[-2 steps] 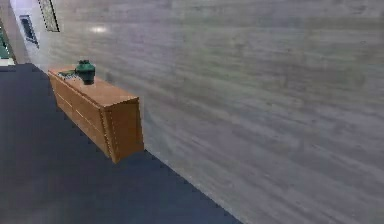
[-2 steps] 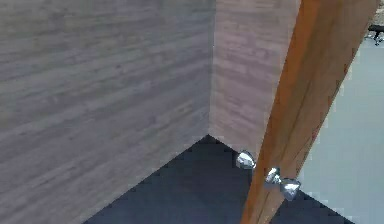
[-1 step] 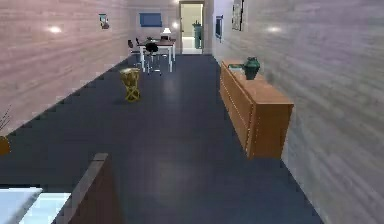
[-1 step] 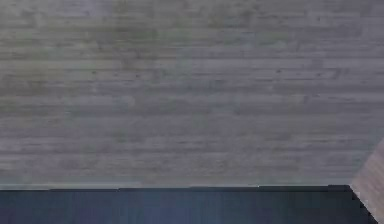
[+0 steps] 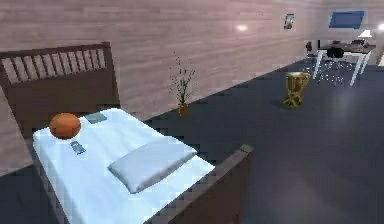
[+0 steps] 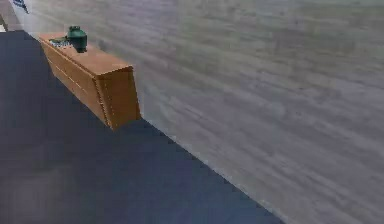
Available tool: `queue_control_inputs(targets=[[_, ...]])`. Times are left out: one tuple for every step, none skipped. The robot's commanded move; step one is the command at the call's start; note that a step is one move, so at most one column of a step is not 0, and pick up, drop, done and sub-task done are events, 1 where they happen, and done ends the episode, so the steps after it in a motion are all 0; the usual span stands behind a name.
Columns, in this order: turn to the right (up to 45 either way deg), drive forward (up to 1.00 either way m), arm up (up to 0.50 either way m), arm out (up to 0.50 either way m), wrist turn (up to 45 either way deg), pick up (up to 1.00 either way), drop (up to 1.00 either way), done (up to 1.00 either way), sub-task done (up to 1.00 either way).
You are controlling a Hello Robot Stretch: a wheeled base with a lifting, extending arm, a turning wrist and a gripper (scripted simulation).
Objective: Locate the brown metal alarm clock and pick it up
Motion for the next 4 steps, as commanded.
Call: queue_control_inputs(targets=[[-45.0, 0.0, 0.0, 0.0, 0.0, 0.0, 0.0, 0.0, 0.0], [-36.0, 0.0, 0.0, 0.0, 0.0, 0.0, 0.0, 0.0, 0.0], [0.0, 0.1, 0.0, 0.0, 0.0, 0.0, 0.0, 0.0, 0.0], [-45.0, 0.0, 0.0, 0.0, 0.0, 0.0, 0.0, 0.0, 0.0]])
